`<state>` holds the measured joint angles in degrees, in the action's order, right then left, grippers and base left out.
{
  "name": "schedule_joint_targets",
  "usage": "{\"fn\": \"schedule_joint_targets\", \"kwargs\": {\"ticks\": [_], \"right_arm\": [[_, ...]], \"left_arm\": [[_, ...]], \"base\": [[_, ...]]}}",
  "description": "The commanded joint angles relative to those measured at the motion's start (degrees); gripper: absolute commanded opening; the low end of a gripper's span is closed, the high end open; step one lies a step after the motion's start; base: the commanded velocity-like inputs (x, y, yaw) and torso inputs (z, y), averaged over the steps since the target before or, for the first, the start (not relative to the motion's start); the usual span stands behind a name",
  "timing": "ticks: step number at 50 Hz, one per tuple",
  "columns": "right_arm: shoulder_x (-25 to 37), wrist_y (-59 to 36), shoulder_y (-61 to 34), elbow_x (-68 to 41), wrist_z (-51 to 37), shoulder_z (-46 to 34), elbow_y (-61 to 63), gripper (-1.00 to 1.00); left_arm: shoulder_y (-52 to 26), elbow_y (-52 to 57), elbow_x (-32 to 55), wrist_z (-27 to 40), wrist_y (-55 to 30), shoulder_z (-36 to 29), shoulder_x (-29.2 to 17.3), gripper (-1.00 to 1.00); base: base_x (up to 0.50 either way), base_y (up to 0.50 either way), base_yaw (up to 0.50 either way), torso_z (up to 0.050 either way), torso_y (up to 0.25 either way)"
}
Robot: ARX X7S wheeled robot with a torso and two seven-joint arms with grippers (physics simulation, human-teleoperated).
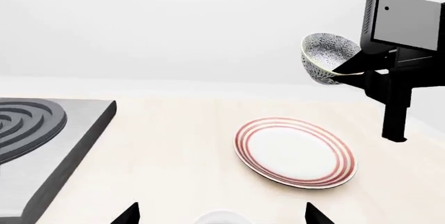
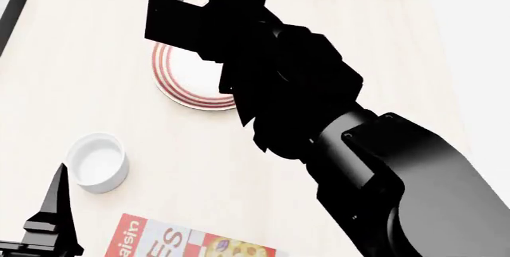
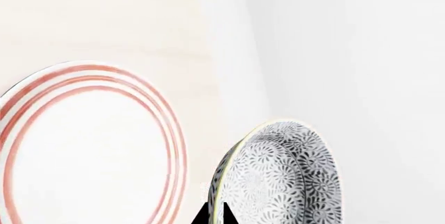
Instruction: Pick the akita bowl on the cookies box and place it on the plate.
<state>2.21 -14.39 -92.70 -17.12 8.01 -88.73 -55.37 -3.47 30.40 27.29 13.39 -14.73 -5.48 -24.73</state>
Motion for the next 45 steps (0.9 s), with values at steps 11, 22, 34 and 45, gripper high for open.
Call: {"fn": "schedule_joint_targets", "kwargs": {"ticks": [11, 22, 34, 45], "right_arm": [[-2.2, 2.3, 0.8, 0.9, -0.4, 0.4, -2.2, -1.00], [-2.2, 3.5, 2.0, -0.2, -0.4, 0.9, -3.8, -1.00], [-2.2, 3.1, 2.6, -0.7, -0.9, 0.4, -2.5, -1.00], [-2.2, 3.7, 4.4, 0.1, -3.0, 0.1, -2.2, -1.00]], "left_arm": [[0.3, -0.3, -0.5, -0.1, 1.4, -0.1, -0.1, 1.00], [-0.1, -0.7, 0.8, 0.9, 0.4, 0.3, 0.3, 1.00], [-0.1, -1.2, 1.6, 1.0, 0.2, 0.5, 0.4, 1.00], [-0.1, -1.1, 1.7, 1.0, 0.3, 0.2, 0.2, 1.00]], "base": [[0.00, 0.00, 0.00, 0.000, -0.181], [0.00, 0.00, 0.00, 0.000, -0.064], [0.00, 0.00, 0.00, 0.000, 0.000], [0.00, 0.00, 0.00, 0.000, 0.000]]}}
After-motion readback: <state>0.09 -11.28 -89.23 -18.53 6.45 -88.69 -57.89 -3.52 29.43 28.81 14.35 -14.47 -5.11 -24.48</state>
